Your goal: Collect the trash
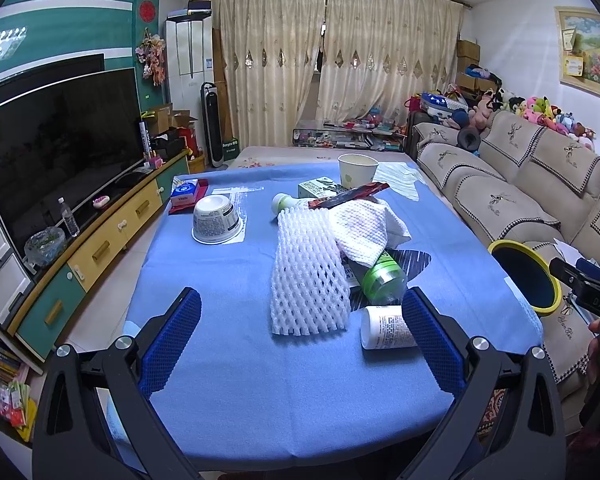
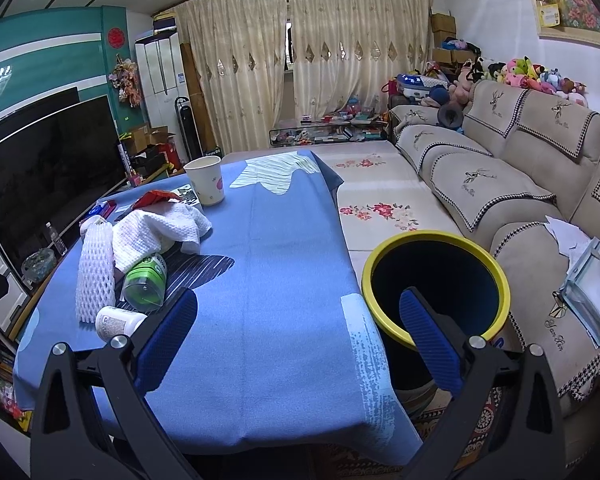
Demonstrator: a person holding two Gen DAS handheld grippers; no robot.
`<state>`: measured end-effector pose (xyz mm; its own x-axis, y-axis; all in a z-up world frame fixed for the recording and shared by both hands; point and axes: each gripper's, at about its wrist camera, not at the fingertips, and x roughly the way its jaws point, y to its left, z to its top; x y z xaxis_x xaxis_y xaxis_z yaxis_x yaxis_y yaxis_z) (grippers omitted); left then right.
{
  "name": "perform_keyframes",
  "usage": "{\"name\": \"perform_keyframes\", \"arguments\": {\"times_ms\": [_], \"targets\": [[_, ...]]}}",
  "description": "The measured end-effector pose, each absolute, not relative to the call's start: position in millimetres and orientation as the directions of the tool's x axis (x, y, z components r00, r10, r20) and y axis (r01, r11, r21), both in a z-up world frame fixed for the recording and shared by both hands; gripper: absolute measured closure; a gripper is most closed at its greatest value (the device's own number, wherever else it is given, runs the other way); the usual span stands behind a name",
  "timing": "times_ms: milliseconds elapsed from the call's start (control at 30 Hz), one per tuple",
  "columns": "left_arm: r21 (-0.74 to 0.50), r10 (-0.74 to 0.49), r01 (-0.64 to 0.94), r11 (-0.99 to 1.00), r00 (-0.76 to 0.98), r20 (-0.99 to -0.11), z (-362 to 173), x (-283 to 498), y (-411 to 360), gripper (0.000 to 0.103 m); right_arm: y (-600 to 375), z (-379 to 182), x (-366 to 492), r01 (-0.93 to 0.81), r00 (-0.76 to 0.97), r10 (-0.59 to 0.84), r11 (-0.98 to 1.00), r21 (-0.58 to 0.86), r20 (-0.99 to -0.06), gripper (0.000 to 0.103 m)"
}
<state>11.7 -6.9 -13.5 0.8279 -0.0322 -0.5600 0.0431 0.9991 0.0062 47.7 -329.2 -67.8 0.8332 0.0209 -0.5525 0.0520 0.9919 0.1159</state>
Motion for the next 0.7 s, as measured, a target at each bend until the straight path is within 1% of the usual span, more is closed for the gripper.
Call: {"name": "perform_keyframes", "arguments": {"times_ms": [700], "targets": [[0.012,-0.032,0.047,0.999,0.827,-0.561,-12.9,14.9,-10.7,0.004,-331.1,-71.8,50.3,0.054,0.828,0.024,0.991,0.122,-0.56,0.006]]}}
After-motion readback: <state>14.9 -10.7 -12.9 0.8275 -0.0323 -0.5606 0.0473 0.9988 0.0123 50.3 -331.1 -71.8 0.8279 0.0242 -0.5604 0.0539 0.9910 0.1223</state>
